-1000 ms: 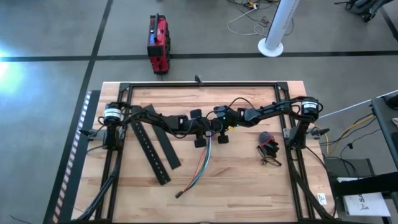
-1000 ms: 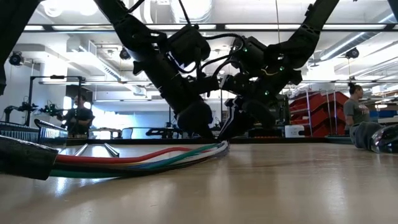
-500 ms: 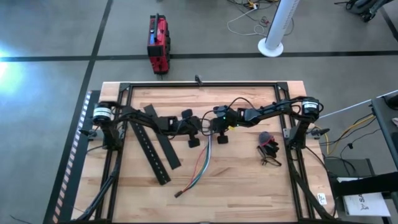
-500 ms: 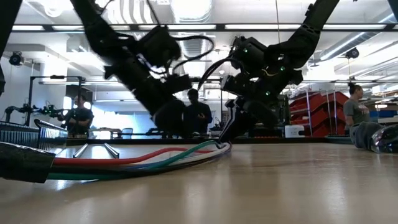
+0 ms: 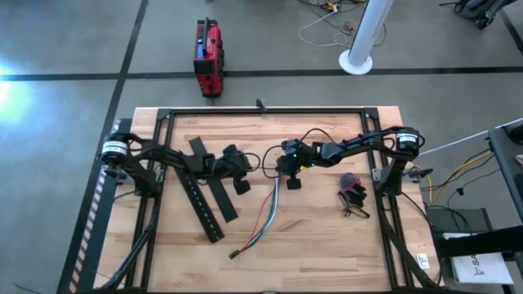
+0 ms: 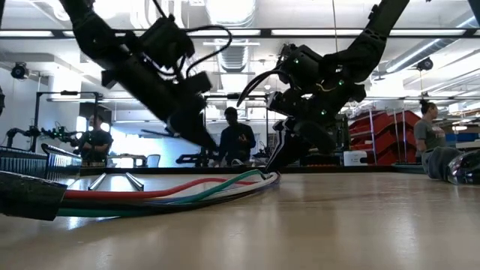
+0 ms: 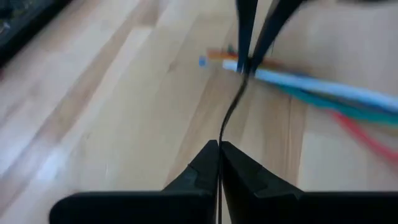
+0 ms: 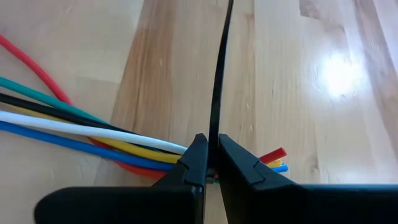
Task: Ziptie cables
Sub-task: Wrap the cable wires with the black zip tie
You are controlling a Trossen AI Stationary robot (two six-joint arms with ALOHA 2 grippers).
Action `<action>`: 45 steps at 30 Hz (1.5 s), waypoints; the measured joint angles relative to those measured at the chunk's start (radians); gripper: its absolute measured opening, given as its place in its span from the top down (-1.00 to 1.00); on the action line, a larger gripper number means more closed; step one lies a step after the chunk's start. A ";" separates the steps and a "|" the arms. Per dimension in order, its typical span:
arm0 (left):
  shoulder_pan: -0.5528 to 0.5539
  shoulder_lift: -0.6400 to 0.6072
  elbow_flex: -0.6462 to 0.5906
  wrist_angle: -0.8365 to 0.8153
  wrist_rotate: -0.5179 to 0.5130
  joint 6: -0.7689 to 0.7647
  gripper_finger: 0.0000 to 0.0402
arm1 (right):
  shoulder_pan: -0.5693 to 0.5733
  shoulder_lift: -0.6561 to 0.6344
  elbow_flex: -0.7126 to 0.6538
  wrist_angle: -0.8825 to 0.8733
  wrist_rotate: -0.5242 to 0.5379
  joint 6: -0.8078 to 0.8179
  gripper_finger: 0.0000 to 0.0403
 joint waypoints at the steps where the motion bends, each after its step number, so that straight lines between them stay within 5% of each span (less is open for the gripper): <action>1: 0.000 -0.001 0.010 0.005 0.000 0.001 1.00 | 0.000 0.000 0.000 -0.002 0.000 0.002 0.96; 14: -0.003 0.057 0.107 -0.052 0.009 0.017 1.00 | -0.002 -0.005 0.000 -0.015 0.014 0.103 0.93; 29: -0.004 0.057 0.106 -0.097 0.001 0.020 1.00 | -0.003 -0.126 0.001 -0.142 0.028 0.105 0.34; 45: -0.003 0.057 0.106 -0.106 0.000 0.019 1.00 | -0.004 -0.042 0.001 -0.094 0.029 0.105 0.61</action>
